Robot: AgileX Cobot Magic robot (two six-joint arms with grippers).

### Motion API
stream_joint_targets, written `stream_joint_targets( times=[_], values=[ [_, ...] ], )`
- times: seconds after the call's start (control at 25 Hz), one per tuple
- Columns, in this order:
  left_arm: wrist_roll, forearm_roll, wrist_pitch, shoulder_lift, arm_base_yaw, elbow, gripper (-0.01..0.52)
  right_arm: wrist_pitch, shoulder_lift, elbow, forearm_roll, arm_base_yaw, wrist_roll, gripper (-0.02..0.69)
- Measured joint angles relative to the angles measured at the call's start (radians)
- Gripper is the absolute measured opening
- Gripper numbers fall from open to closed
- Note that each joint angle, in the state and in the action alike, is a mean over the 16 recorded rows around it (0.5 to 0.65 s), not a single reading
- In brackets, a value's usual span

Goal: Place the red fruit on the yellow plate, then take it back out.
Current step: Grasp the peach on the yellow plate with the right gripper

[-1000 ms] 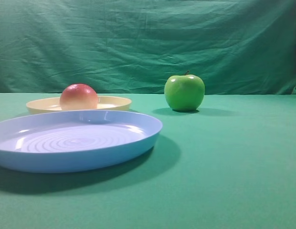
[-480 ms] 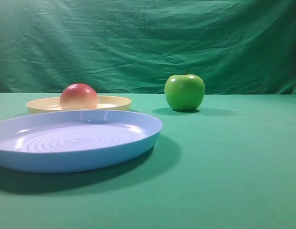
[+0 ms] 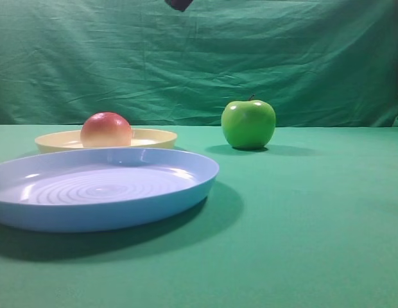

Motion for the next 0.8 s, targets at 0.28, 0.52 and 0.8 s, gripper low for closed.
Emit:
stream_joint_targets(
  times=[0.28, 0.52, 0.8],
  values=[
    [0.000, 0.000, 0.000, 0.000, 0.000, 0.000, 0.000, -0.082, 0.133, -0.090, 0.013, 0.025, -0.062, 0.528],
    [0.000, 0.000, 0.000, 0.000, 0.000, 0.000, 0.000, -0.178, 0.210, -0.106, 0.025, 0.035, -0.072, 0.643],
    [0.000, 0.000, 0.000, 0.000, 0.000, 0.000, 0.000, -0.253, 0.284, -0.107, 0.048, 0.035, -0.073, 0.603]
  ],
)
